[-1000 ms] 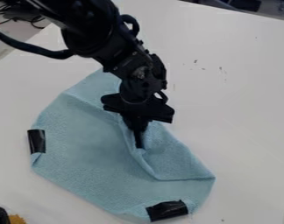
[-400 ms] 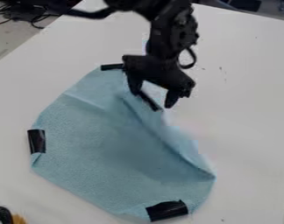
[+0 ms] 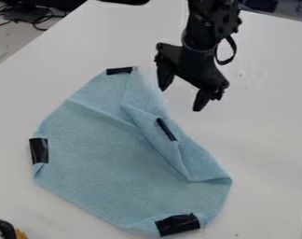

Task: Fold the top right edge of the cloth

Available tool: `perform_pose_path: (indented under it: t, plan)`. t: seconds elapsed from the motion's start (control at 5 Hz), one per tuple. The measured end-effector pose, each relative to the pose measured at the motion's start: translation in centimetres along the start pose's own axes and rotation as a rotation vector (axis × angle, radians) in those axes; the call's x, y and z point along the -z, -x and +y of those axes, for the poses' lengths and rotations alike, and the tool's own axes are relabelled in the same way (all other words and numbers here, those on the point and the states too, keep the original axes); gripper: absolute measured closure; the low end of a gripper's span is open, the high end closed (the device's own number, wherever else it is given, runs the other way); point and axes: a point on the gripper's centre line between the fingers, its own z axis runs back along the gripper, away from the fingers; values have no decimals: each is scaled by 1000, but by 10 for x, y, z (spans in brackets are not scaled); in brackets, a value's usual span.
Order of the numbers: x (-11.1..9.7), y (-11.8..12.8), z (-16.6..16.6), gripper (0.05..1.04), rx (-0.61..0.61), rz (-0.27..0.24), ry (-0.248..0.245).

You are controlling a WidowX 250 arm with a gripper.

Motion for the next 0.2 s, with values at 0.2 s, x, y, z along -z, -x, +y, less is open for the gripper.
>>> perform_pose_path:
  t: [0.2]
  plan:
    - [2, -1, 2, 83, 1, -13, 20]
